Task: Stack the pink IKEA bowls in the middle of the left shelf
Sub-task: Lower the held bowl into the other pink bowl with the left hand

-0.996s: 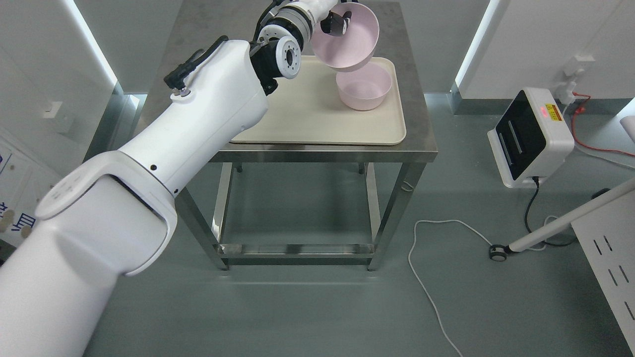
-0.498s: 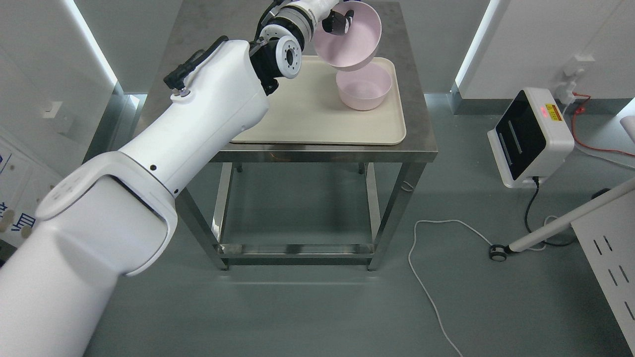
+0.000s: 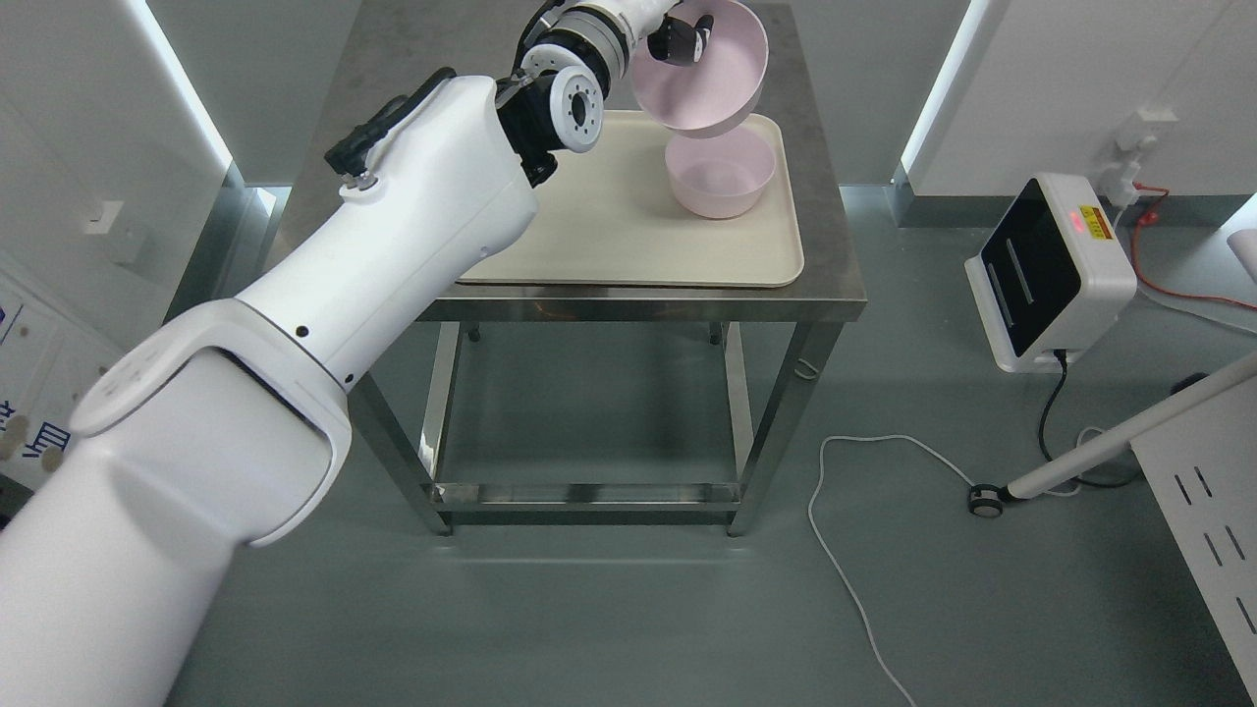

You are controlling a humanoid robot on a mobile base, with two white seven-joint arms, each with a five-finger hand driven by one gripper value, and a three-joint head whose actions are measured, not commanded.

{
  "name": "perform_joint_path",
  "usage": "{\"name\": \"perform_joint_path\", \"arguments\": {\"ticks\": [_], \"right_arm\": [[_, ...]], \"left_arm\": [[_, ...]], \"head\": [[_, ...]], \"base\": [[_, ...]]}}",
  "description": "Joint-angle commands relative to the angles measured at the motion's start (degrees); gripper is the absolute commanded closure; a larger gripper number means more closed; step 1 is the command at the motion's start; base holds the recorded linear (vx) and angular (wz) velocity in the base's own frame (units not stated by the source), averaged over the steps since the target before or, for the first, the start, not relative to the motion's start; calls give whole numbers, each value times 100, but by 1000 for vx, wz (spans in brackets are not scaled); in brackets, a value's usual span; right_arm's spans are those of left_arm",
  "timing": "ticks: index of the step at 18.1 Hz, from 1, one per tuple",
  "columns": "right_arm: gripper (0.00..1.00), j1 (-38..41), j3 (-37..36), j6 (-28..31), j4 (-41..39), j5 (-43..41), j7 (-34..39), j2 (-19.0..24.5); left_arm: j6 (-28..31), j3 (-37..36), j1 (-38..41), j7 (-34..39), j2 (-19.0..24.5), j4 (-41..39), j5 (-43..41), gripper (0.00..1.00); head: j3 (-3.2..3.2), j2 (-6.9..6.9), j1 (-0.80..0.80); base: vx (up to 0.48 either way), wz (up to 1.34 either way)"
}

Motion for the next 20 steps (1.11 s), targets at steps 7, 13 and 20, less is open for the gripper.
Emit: {"name": "perform_joint_path", "arguments": {"ticks": [7,13,20], "right_arm": [[0,167,-70,4,-193,0,3,-100],[0,167,-62,4,-193,0,3,-100],[0,167,-62,4,-193,0,3,-100]], "left_arm": [[14,226,99,32,100,-108,22,98],[-4,279,108,50,100,-143,30,98],[-4,831,108,15,100,-152,22,97]], "head": [[0,0,0],[0,0,0],[0,0,0]], "base": [[0,0],[0,0],[22,-49]]}}
